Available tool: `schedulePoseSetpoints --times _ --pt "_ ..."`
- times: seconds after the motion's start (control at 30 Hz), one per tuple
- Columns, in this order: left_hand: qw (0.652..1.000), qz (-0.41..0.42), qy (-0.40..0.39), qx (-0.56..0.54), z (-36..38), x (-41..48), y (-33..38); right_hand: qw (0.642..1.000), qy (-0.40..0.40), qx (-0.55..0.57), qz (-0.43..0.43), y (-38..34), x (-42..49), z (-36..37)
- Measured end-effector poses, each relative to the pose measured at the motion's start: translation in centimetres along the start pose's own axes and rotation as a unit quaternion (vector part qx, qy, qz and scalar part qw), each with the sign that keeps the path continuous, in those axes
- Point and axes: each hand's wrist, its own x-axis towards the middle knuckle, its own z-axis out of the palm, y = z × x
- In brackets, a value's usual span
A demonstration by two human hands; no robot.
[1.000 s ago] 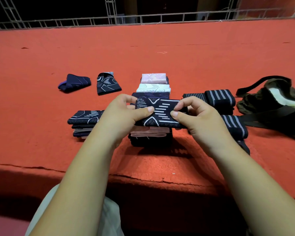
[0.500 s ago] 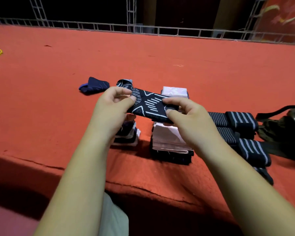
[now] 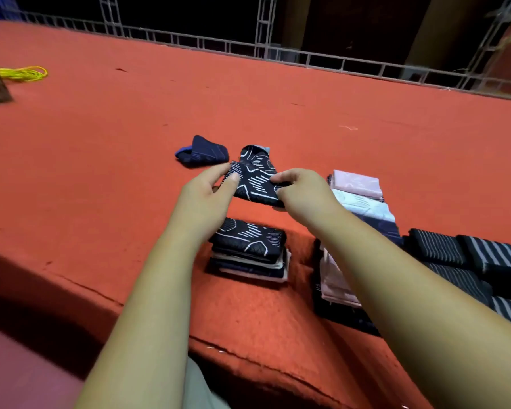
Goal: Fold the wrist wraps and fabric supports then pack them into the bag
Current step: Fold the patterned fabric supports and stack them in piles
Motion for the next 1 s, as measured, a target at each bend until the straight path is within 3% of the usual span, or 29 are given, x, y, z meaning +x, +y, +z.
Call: schedulePoseSetpoints --times 0.13,0.27,0.4,0.57,0.73,1.0 --pt "0.994 -0.079 -0.067 -0.038 -0.2 1.2 -2.4 0.992 -0.016 -0.127 0.017 0.3 1.8 1.7" --pt "0.972 -0.198 -0.05 -0.12 -0.2 2.5 -5.1 0.943 -0.135 -0.294 0.084 0.3 2.1 2.5" --pt "0.946 -0.264 -0.008 -0.188 -0.3 3.6 -6.0 0.941 -0.13 -0.299 0.089 0.6 4.3 2.3" --pt "0.939 -0.279 0.007 -0.199 -0.1 4.2 -6.4 0.925 -0.109 -0.362 0.046 0.4 7.1 2.9" --pt "0.931 -0.297 0.021 -0.213 0.4 4.9 -7.1 0.921 -0.136 -0.358 0.072 0.0 9.7 3.5" --pt "0.909 -0.339 0.019 -0.242 0.1 5.8 -8.6 0.79 -0.232 -0.565 0.053 0.9 14.8 5.9"
